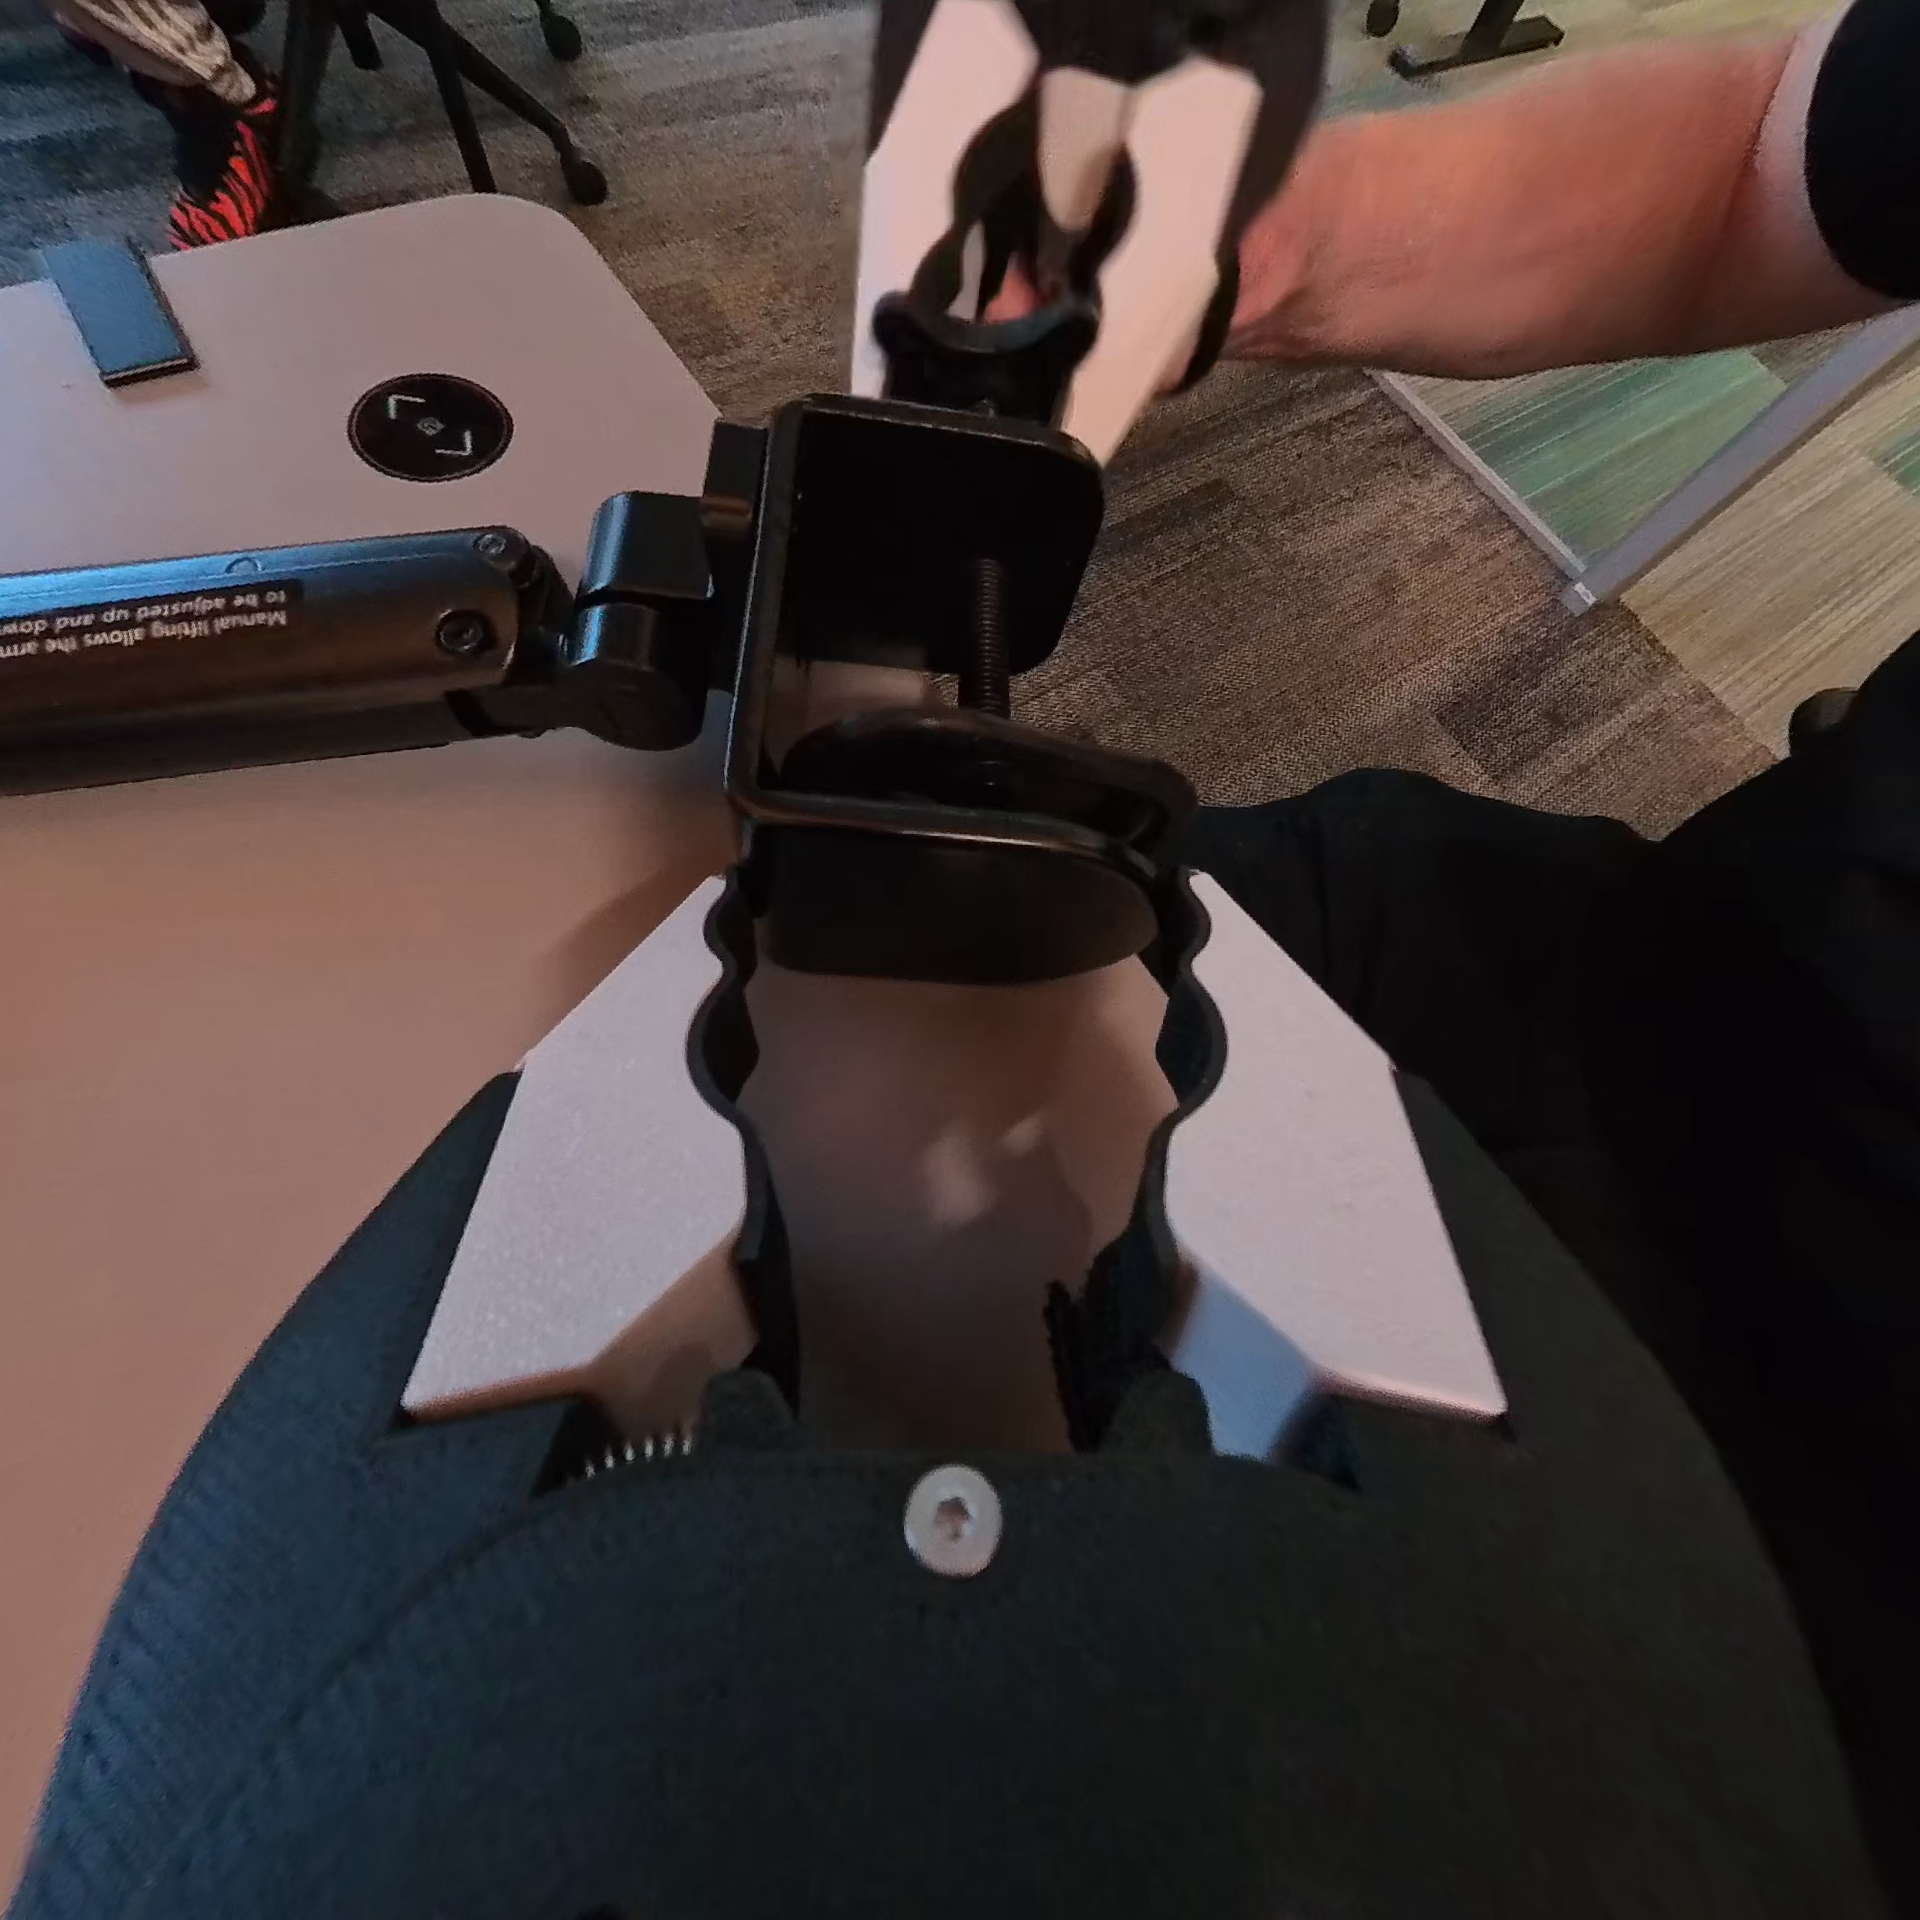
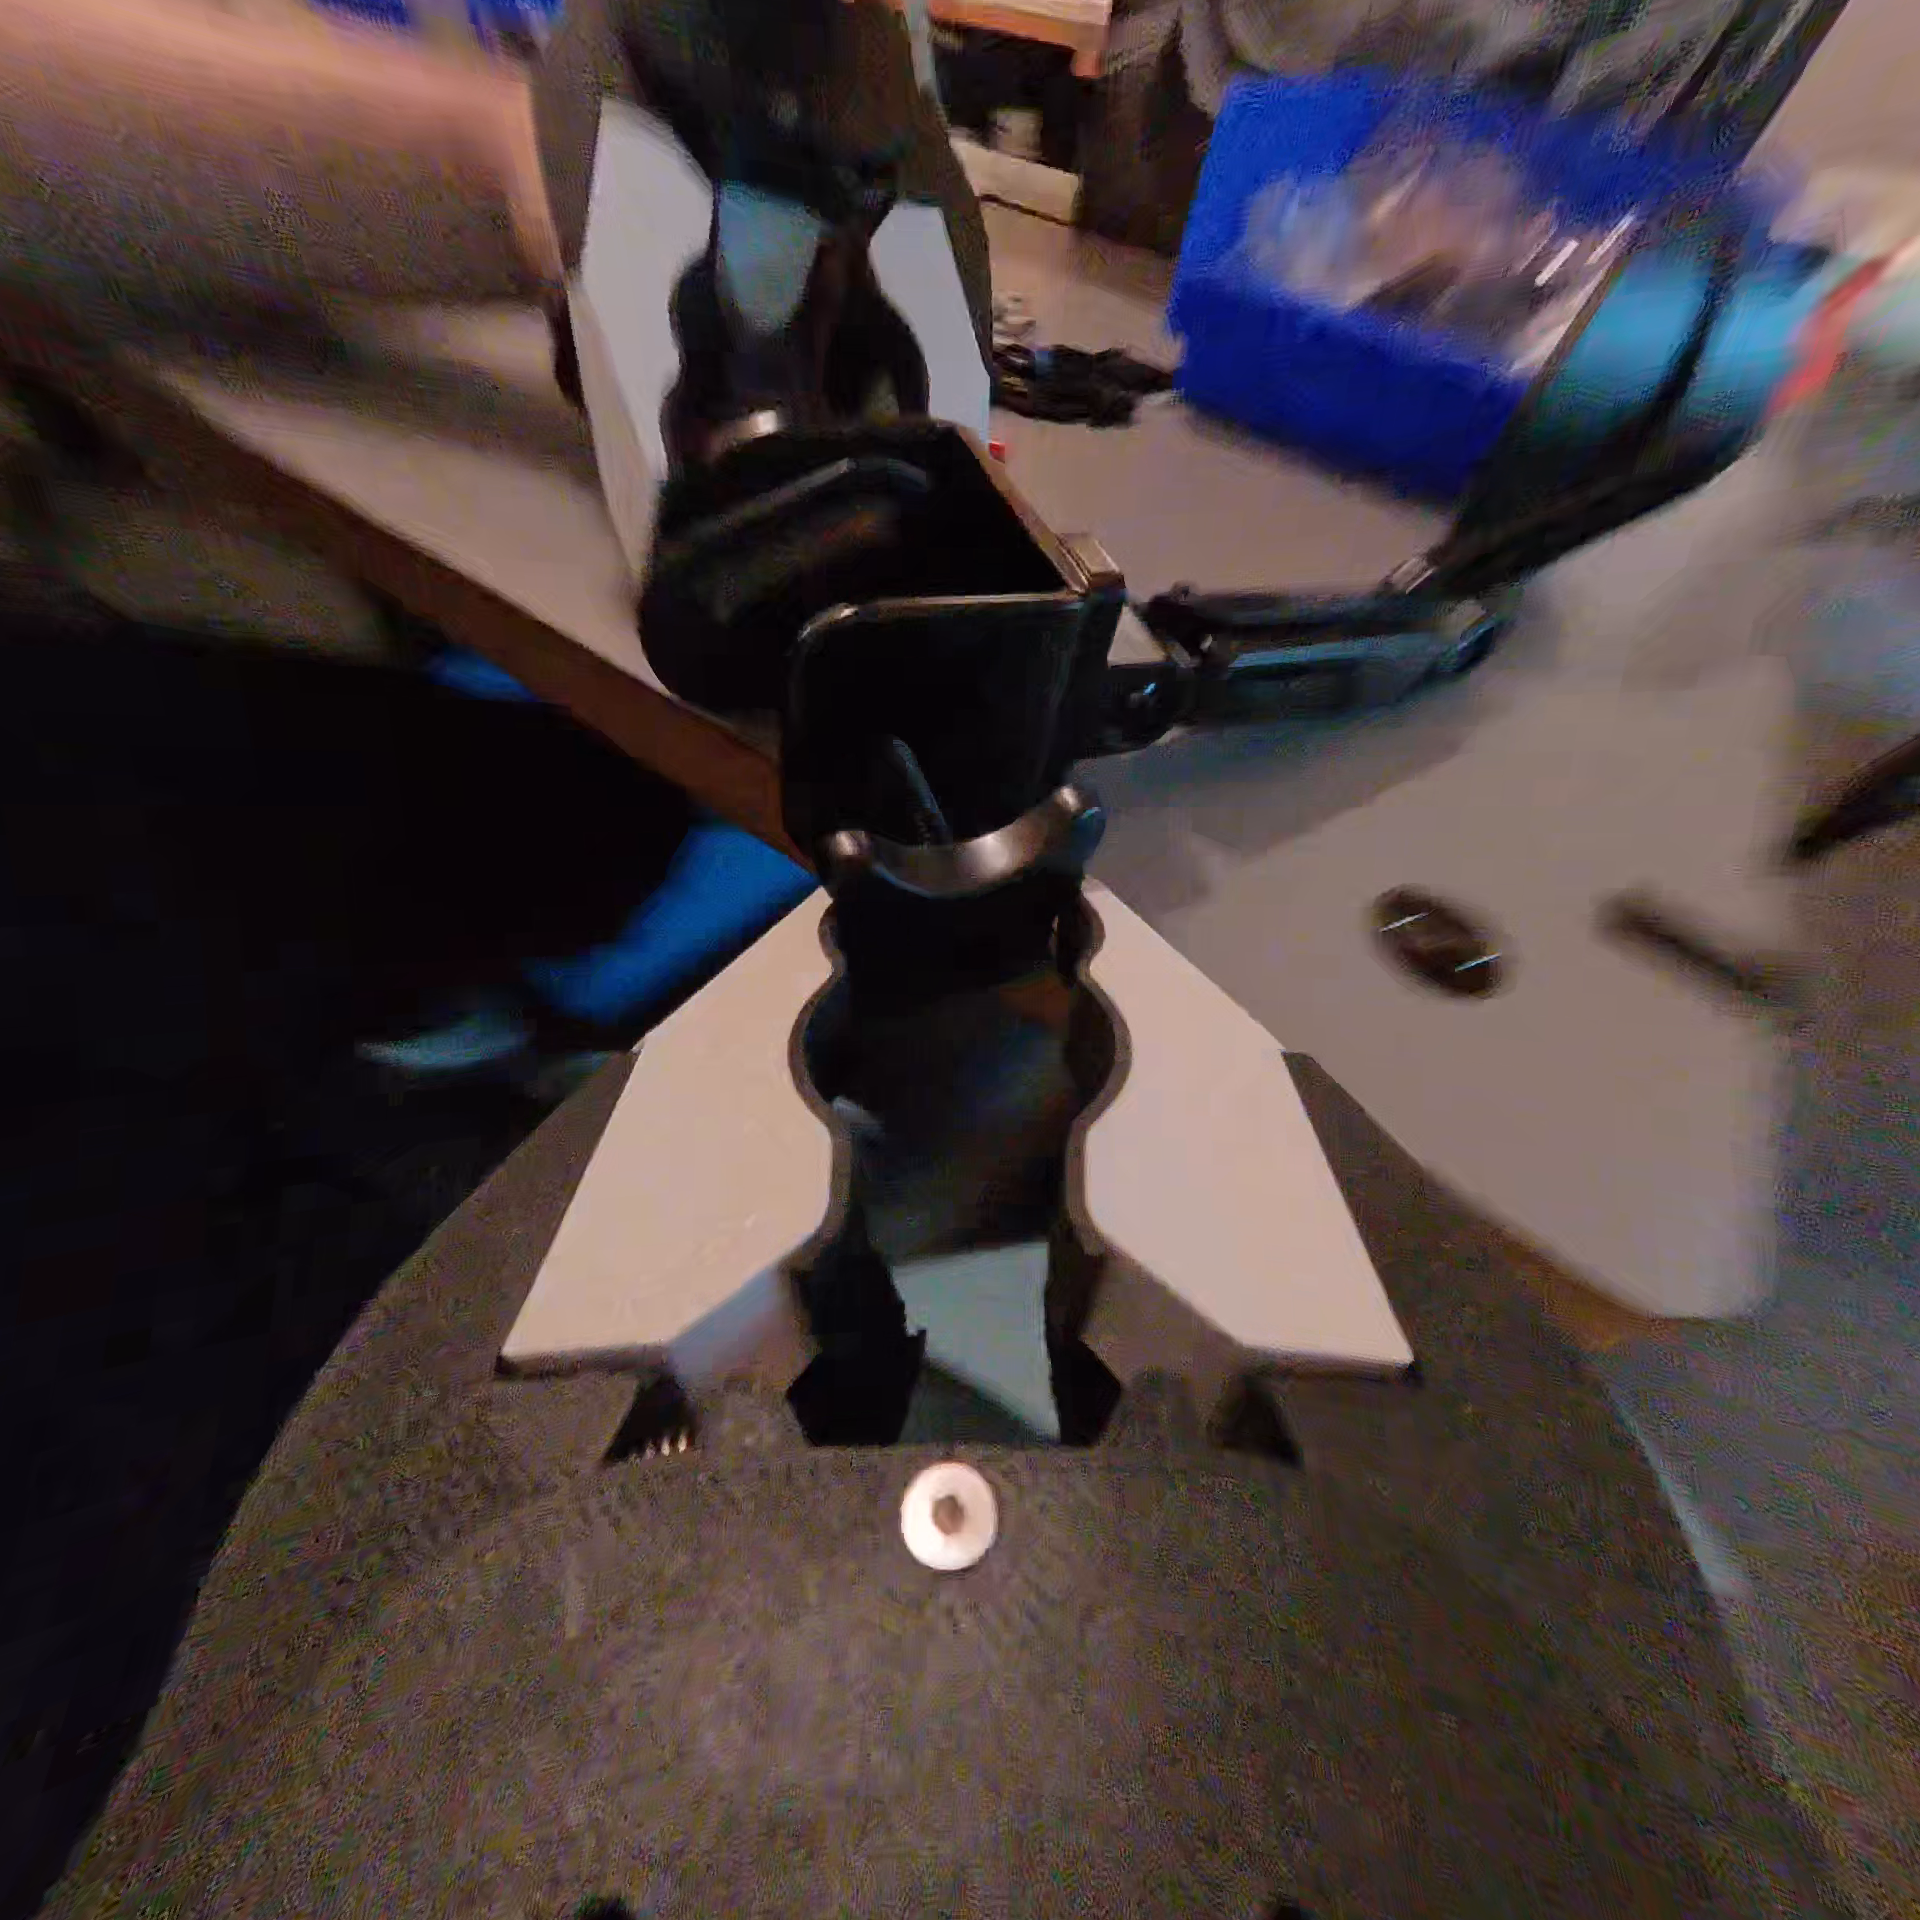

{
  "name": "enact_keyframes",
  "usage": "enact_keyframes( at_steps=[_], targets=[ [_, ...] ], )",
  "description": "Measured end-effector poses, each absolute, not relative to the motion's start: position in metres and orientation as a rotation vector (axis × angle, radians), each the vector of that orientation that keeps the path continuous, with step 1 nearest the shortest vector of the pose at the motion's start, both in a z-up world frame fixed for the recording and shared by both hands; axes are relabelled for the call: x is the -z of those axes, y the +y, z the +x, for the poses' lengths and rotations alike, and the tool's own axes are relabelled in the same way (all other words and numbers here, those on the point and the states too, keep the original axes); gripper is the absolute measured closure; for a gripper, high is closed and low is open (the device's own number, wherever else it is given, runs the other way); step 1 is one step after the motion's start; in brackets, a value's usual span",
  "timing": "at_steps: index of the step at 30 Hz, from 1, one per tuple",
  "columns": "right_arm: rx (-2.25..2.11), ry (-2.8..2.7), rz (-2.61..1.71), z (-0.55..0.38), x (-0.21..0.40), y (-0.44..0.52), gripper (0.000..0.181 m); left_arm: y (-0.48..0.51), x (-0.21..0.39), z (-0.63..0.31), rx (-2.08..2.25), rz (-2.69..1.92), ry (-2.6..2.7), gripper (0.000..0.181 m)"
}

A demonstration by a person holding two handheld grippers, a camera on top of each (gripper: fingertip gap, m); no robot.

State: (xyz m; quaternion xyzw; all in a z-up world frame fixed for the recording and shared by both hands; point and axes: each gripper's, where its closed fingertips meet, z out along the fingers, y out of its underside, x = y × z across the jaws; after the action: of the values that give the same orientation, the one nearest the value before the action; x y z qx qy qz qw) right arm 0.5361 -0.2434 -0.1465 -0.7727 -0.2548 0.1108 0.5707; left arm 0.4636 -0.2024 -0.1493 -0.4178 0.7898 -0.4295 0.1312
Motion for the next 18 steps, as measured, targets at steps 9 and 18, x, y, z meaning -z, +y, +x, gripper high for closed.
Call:
enact_keyframes(
  at_steps=[9,18],
  targets=[
    [-0.68,-0.391,-1.784,0.533,0.14,-0.258,0.118,-0.205,0.15,0.463,1.246,-1.195,2.304,0.102],
    [-0.755,-0.373,-1.846,0.53,0.144,-0.248,0.14,-0.203,0.15,0.463,1.244,-1.206,2.297,0.102]
  ],
)
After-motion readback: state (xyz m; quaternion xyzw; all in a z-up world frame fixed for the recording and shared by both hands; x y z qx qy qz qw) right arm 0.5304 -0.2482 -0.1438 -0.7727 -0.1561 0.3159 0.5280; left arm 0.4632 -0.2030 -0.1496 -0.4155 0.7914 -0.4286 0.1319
